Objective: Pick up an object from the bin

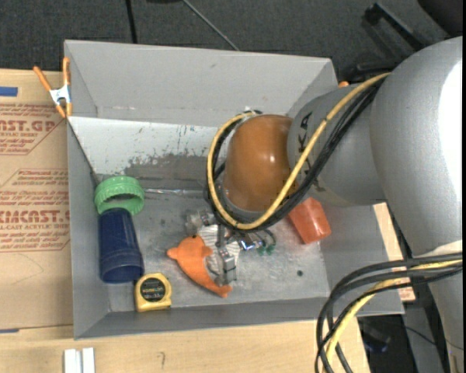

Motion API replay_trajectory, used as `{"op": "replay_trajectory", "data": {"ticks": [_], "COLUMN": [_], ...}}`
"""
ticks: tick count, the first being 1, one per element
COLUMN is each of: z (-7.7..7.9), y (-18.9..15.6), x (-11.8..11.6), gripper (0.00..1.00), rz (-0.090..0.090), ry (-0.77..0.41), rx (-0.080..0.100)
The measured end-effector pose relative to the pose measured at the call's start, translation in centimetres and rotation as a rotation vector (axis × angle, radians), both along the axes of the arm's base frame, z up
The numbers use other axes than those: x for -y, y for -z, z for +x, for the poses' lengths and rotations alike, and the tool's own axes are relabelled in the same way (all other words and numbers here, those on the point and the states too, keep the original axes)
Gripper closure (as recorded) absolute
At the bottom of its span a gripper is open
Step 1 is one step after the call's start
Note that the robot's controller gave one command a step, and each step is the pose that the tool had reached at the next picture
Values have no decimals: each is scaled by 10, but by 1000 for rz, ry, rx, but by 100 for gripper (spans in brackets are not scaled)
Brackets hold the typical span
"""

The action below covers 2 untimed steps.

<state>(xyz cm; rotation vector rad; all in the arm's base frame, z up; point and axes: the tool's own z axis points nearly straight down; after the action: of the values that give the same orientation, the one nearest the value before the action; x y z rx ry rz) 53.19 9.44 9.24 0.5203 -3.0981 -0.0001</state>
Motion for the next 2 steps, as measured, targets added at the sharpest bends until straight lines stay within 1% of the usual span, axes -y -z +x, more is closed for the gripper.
{"op": "replay_trajectory", "data": {"ticks": [1,2], "z": [-1,-1], "y": [19,19], "x": [-7,-7], "gripper": [100,100], "rz": [1,1], "ry": [134,135], "rx": [1,1]}}
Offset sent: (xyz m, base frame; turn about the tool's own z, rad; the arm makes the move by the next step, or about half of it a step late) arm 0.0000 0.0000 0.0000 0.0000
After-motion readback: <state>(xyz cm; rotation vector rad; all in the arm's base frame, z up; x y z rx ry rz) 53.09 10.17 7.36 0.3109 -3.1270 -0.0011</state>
